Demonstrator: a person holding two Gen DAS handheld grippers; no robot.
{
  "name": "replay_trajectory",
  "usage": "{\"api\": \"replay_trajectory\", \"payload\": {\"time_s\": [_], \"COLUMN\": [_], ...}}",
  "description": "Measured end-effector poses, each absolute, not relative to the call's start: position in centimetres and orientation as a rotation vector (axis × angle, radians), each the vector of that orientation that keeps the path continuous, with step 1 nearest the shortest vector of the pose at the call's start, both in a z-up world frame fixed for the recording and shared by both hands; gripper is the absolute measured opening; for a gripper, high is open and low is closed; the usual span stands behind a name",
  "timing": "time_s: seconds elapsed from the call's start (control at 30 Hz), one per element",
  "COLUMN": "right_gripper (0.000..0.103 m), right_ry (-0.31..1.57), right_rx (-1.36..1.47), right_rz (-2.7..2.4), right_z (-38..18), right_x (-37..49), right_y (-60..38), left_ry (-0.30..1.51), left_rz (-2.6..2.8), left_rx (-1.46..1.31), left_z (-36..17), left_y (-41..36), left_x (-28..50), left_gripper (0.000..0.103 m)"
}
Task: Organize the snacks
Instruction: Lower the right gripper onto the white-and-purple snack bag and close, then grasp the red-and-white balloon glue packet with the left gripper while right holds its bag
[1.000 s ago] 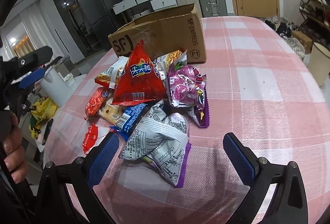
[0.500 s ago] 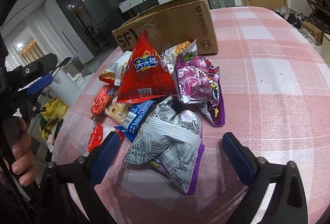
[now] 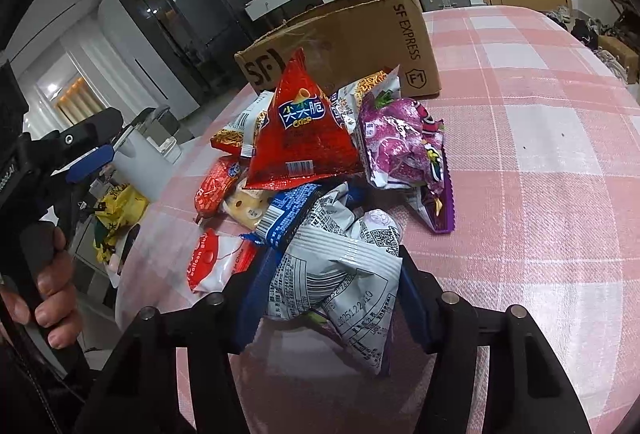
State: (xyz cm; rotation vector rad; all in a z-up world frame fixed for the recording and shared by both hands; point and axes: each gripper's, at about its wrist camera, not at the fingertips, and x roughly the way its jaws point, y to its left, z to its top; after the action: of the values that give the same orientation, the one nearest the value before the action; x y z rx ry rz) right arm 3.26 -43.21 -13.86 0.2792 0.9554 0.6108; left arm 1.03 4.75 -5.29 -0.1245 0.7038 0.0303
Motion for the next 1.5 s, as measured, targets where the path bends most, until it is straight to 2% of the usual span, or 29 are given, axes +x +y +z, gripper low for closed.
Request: {"api": "replay_trajectory", "payload": {"time_s": [0.47, 1.5], "right_gripper": [0.059, 0.060], "right_ry": [0.886, 0.867], "right_rx": [0.300, 0.314], "right_rz": [0.602, 0.574], "right_z": [-11.7, -12.1], "right_x": [2.1, 1.6], "right_y": [-45.4, -46.9], "left_ry": [0.753, 1.014], "left_rz": [-0.006, -0.108], "left_rx": [-0.144, -0.108], "left_z": [-6.3, -16.0], "left_y": [5.7, 1.6], "left_x": [0.4, 3.3], "left_gripper": [0.102, 0.102]}}
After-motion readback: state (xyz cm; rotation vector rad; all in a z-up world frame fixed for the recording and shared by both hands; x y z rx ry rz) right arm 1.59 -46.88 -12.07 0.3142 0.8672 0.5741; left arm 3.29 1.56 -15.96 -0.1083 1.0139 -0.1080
